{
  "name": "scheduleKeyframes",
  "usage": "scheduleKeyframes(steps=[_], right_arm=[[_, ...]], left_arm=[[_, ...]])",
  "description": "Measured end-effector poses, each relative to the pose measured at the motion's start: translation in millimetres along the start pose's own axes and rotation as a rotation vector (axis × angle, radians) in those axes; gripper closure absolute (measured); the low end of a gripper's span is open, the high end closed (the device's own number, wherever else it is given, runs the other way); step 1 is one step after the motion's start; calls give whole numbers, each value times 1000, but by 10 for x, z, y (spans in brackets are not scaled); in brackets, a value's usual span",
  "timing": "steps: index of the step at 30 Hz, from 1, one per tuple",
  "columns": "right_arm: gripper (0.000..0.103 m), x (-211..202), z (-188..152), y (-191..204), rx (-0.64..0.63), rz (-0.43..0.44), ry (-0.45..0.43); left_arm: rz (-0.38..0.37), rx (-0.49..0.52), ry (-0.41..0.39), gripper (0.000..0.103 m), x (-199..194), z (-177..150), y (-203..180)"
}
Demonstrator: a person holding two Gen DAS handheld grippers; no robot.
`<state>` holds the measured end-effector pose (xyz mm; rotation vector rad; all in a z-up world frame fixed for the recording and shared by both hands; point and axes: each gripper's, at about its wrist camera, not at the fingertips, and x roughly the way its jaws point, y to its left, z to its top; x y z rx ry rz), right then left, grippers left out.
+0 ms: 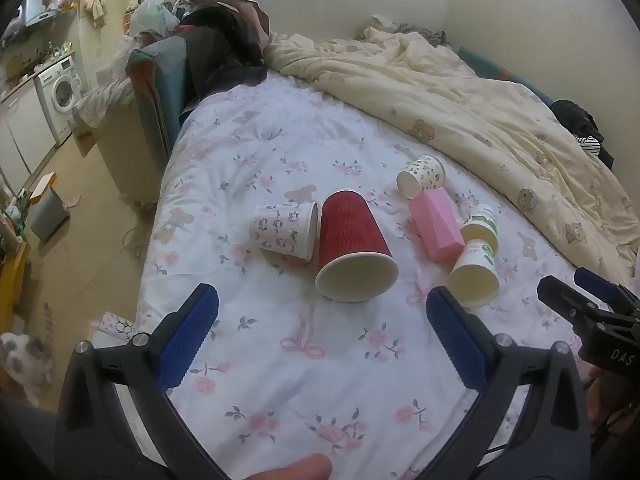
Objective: Flip cup upside down
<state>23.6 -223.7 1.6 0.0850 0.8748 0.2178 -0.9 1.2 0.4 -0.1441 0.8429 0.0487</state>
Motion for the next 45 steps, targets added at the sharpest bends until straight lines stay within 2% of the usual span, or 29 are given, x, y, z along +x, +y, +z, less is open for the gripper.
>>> scheduleKeyframes(steps=[45], right_arm=[[0, -8, -5, 46, -16, -4, -11]], left_arm=[[10, 8, 14, 0, 28, -19, -5]])
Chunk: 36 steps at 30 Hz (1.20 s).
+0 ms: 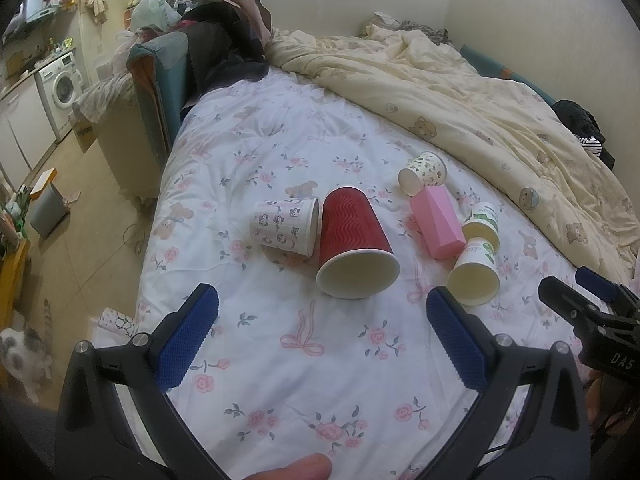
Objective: Flip cup upside down
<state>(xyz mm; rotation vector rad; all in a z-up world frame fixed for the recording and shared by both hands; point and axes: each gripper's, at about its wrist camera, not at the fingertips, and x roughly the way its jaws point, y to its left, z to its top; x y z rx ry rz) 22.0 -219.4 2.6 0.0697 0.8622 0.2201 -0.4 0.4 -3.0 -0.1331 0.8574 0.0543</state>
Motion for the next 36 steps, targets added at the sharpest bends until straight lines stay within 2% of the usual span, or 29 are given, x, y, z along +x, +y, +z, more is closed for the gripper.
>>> scheduleKeyframes(steps=[36], right_arm=[[0, 11, 3, 3, -1, -3, 3]], left_arm=[[-13, -11, -3, 0, 6, -37, 12]])
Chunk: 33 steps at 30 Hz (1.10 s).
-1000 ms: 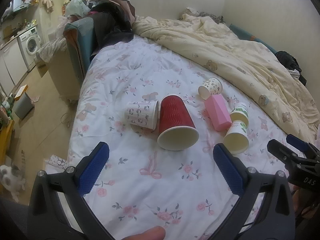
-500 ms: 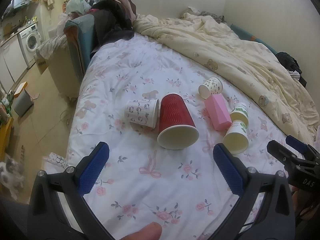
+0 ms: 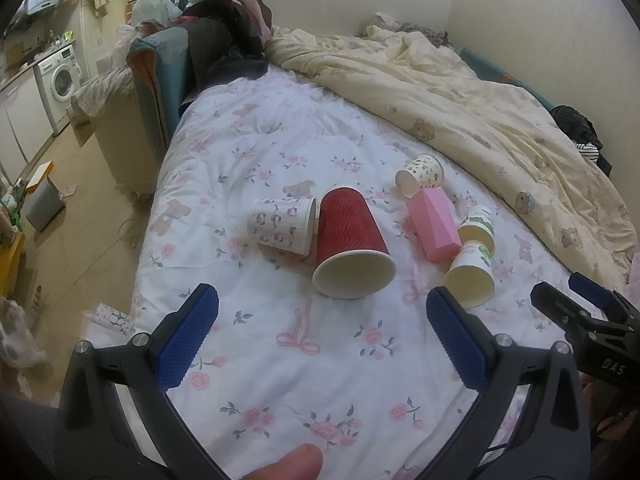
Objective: Flip cup upside down
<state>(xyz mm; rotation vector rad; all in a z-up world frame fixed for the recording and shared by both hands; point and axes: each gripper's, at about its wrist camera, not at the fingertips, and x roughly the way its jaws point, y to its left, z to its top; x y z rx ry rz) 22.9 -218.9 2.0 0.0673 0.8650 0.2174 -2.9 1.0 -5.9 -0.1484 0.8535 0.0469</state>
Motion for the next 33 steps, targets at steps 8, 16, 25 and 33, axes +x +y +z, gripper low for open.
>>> scheduleKeyframes(steps=[8, 16, 25, 33], right_arm=[[0, 17, -44, 8, 3, -1, -3], [0, -7, 184, -167, 49, 10, 5], [0, 201, 581, -502, 124, -25, 6], [0, 550, 898, -735, 131, -63, 15]], left_arm=[[-8, -1, -1, 1, -8, -6, -33], [7, 80, -5, 1, -2, 259, -220], [-12, 130, 27, 0, 305, 615, -444], [-29, 164, 44, 0, 692, 904, -655]])
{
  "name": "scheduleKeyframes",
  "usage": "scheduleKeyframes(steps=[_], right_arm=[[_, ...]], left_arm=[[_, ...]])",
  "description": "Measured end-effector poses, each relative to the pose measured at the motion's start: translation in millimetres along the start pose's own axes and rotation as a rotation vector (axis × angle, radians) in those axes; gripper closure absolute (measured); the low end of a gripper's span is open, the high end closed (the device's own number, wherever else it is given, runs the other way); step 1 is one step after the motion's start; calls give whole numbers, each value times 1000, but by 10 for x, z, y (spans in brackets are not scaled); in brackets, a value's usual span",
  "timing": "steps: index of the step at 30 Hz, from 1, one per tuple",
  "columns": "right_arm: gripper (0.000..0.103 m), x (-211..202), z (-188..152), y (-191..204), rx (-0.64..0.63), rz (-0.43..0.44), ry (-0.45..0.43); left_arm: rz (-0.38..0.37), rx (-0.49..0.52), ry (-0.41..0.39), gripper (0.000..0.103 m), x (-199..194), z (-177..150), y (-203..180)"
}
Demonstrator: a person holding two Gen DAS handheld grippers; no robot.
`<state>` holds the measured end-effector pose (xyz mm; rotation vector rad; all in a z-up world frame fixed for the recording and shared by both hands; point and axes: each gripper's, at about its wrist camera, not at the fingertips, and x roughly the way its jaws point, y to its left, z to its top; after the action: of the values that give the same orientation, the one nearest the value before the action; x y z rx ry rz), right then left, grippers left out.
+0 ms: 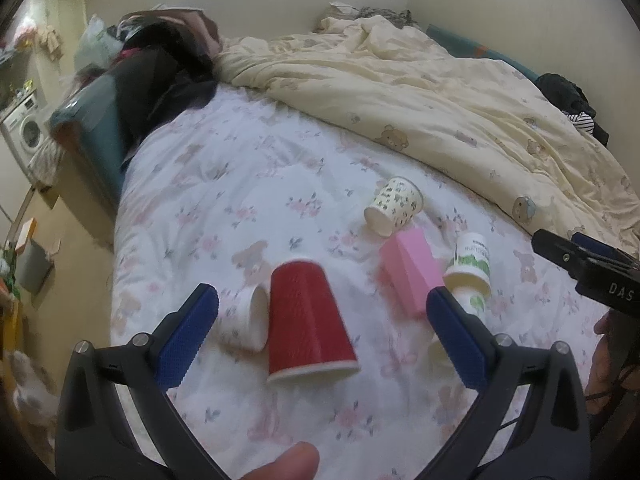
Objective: Flip cup upside down
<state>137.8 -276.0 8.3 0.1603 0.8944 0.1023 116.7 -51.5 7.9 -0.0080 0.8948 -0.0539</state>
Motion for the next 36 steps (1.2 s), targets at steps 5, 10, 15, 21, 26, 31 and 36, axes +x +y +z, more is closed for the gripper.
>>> scheduleKeyframes(steps=[5, 10, 15, 21, 26, 31, 36], right_arm=[[0, 258, 173, -118, 26, -19, 13], [0, 489, 282, -250, 59, -52, 31], [0, 742, 382, -366, 80, -82, 48], [0, 976, 458, -523, 142, -85, 100], [0, 1180, 505, -612, 164, -58, 175], [0, 1260, 485, -693, 177, -80, 216], [0, 1250, 516, -733, 169, -98, 207]], left_arm=[[-23, 1, 35, 0, 350, 242, -74], [-19, 21, 98, 0, 723, 463, -174], [-44, 56, 154, 0, 1037, 677, -300], [-64, 99, 255, 1, 1469, 872, -431], [-87, 180, 437, 4, 1965, 894, -593], [-99, 249, 467, 6, 2203, 999, -725], [-117, 347, 502, 7, 2456, 1113, -931]])
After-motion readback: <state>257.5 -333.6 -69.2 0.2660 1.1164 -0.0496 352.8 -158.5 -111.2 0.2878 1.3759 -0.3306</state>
